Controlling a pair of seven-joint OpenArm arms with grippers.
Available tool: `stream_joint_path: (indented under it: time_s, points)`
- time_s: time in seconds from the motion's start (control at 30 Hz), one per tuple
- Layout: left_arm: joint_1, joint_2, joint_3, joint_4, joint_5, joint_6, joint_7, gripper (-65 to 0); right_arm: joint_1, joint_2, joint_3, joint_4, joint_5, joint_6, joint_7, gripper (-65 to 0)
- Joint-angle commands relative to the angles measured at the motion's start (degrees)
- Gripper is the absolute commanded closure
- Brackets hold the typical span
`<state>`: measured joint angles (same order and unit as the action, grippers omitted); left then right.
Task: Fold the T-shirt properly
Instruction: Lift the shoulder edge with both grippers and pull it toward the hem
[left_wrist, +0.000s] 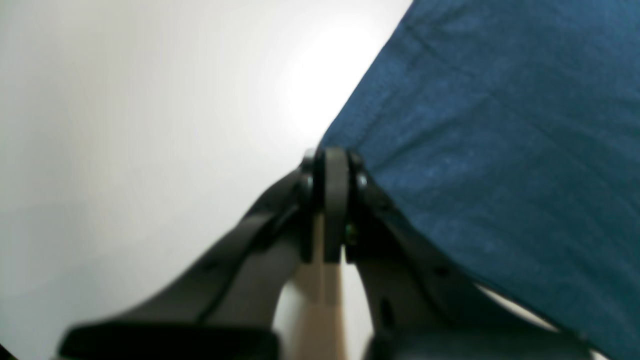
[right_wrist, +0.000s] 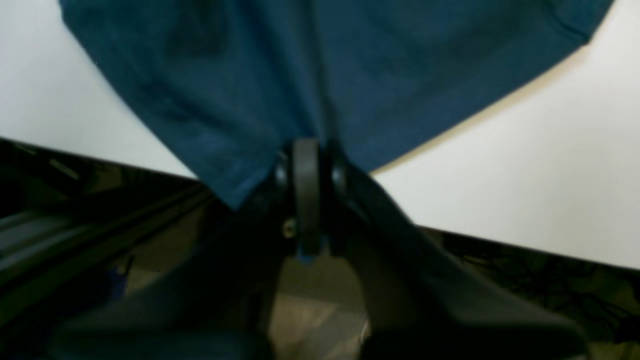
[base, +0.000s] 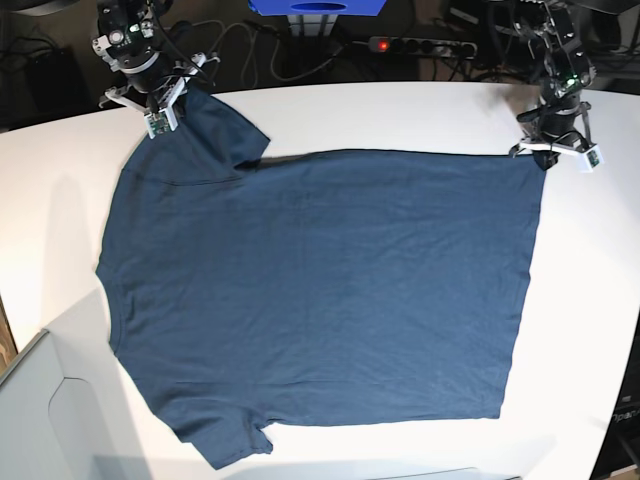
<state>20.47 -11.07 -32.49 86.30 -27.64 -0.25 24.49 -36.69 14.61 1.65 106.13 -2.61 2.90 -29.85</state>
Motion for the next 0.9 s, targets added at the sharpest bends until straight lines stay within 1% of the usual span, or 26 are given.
stream_joint_path:
  time_s: [0.0, 0.17, 0.3, 0.4, 0.53, 0.6, 0.87]
  points:
    - [0.6, -0.6, -0.4, 1.2, 0.0, 0.0, -0.7, 0.0, -0.4, 0.4, 0.2, 0.6, 0.0, 0.4, -0.2, -0.3]
    - [2.8, -0.6, -0.4, 6.8, 0.0, 0.1, -0.7, 0.0, -1.8, 0.4, 1.2, 4.7, 0.0, 0.4, -0.2, -0.1]
    - [4.8, 0.6, -0.5, 10.4, 0.3, 0.1, -0.7, 0.0, -3.0, 0.2, 3.7, 8.7, 0.0, 0.4, -0.2, -0.1]
    - [6.7, 0.7, -1.1, 12.5, 0.0, 0.1, -0.7, 0.0, -4.5, 0.3, 5.5, 10.9, 0.0, 0.4, -0.2, -0.1]
    - [8.6, 2.2, -2.5, 14.1, 0.1, 0.1, -0.6, 0.0, -6.2, 0.4, 8.3, 12.1, 0.0, 0.4, -0.1, -0.1]
    - [9.4, 2.3, -3.4, 14.8, 0.0, 0.1, -0.5, 0.0, -7.0, 0.4, 9.3, 12.2, 0.0, 0.4, 0.0, -0.1]
    - [13.2, 2.4, -3.8, 15.5, -0.1, 0.1, -0.6, 0.0, -10.7, 0.4, 9.6, 12.2, 0.0, 0.4, 0.2, -0.1]
